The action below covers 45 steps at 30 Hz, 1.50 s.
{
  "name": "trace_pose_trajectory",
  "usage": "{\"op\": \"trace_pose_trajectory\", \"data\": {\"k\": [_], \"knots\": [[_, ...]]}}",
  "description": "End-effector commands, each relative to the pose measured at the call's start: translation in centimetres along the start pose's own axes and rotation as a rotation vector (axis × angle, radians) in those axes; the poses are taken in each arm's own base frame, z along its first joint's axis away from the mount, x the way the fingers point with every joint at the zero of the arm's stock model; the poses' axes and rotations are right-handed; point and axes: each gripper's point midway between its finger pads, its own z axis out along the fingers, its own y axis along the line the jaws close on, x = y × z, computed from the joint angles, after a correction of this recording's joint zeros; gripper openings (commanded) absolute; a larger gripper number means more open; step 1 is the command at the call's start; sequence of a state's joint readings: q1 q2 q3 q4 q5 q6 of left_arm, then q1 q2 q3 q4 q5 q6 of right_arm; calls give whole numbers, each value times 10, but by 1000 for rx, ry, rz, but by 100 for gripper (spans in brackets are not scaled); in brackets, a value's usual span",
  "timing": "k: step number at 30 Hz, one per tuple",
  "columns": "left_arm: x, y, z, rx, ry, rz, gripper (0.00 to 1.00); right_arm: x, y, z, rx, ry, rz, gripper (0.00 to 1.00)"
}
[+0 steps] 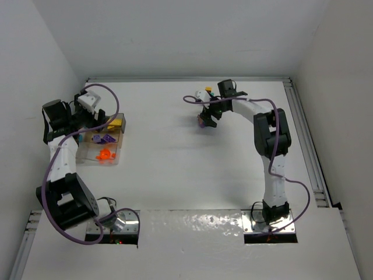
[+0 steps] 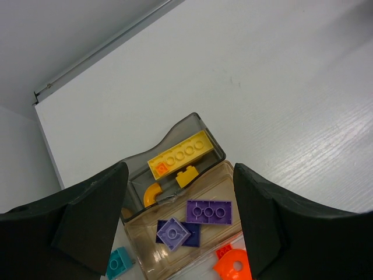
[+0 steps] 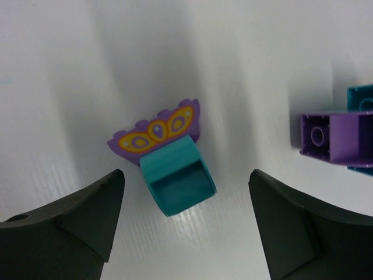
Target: Sort the legos into containers by color
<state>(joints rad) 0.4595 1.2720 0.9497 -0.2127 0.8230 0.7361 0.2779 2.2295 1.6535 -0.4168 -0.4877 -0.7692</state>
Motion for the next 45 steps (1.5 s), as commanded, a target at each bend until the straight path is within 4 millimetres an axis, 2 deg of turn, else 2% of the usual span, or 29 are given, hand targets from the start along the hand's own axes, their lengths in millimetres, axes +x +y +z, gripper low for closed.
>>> {"op": "trace_pose_trajectory", "data": {"k": [1, 5, 7, 9, 11, 13, 14, 15, 18, 19, 21, 22, 26, 27, 30, 33, 34, 37, 39, 45], "knots": [[-21, 0, -3, 2, -50, 53, 71, -23, 6, 10, -47, -90, -63, 82], [-23, -1, -2, 7, -55, 57, 71, -33, 17, 18, -76, -107, -75, 58], [-23, -3, -1, 11, -51, 62, 71, -35, 26, 19, -97, -103, -75, 40], [-22, -4, 0, 16, -47, 59, 71, -36, 31, 18, -108, -98, -73, 27], [-23, -8, 1, 30, -43, 73, 71, -41, 34, 14, -97, -109, -41, 0], [-23, -12, 2, 46, -39, 99, 69, -55, 32, 2, -70, -150, -25, 0], [-24, -17, 4, 67, -37, 136, 69, -57, 41, 1, -85, -176, 4, 0], [-27, -23, 7, 88, -43, 169, 69, -70, 40, -11, -74, -208, 7, 0], [-33, -42, 12, 153, -56, 371, 73, -105, 53, -27, -108, -321, 137, 0], [-35, -63, 19, 220, -77, 528, 78, -127, 53, -40, -102, -378, 222, 0], [-49, -86, 19, 262, -151, 701, 80, -154, 60, -48, -94, -427, 298, 0], [-60, -103, 22, 269, -221, 818, 81, -176, 69, -56, -93, -468, 379, 0], [-90, -143, 30, 303, -377, 954, 82, -225, 100, -72, -157, -584, 435, 0], [-99, -161, 31, 352, -424, 982, 82, -239, 106, -77, -194, -634, 488, 0], [-101, -192, 36, 455, -475, 1031, 82, -269, 119, -90, -286, -732, 574, 0], [-111, -207, 33, 471, -524, 1075, 82, -286, 128, -91, -331, -762, 597, 0], [-97, -213, 34, 463, -549, 1192, 82, -288, 129, -90, -334, -762, 596, 0], [-105, -208, 29, 324, -599, 1258, 81, -290, 132, -91, -331, -754, 580, 0], [-101, -204, 27, 282, -583, 1277, 80, -289, 135, -91, -329, -739, 568, 0], [-102, -211, 27, 332, -606, 1258, 78, -284, 144, -82, -333, -696, 536, 0]]}}
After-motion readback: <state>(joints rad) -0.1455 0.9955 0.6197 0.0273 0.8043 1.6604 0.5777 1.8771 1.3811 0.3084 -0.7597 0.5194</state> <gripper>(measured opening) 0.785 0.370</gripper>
